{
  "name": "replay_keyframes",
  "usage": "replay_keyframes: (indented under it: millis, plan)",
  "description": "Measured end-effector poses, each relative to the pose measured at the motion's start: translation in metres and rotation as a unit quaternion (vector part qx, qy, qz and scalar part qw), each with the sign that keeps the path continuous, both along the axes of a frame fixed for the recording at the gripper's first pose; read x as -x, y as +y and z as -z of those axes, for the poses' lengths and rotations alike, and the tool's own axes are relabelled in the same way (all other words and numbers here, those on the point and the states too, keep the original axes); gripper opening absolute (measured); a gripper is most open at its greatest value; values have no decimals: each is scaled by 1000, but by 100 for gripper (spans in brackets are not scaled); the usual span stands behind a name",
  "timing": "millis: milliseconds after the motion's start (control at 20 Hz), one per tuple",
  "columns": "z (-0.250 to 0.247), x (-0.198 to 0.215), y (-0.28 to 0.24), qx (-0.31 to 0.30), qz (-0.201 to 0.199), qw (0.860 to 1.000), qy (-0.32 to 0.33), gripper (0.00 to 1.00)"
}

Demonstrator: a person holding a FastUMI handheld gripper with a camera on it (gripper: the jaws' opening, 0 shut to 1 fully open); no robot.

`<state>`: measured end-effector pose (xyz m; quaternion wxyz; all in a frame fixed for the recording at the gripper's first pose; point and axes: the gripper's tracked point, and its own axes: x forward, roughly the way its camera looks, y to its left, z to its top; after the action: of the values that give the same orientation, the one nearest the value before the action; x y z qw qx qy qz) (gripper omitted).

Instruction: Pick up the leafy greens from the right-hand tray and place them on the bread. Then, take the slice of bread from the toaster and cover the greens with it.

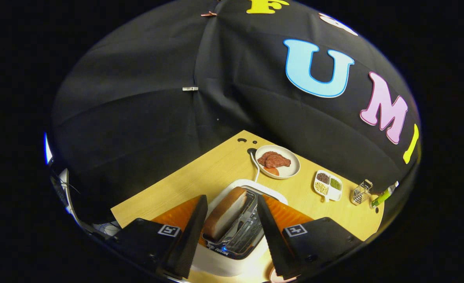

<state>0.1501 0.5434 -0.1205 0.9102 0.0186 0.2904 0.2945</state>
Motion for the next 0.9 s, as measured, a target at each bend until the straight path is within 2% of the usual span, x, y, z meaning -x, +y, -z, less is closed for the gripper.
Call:
replay_keyframes:
  millis: [50,300,400,650,900]
  plan:
    - [6,-1,3,-4,3,1000,14,77]
    - [18,1,3,-34,25,997,72,17]
    - [12,5,-3,-52,26,995,85,11]
    - [-43,-1,-39,-126,58,989,55,10]
    - [-96,4,-105,-143,69,987,-19,11]
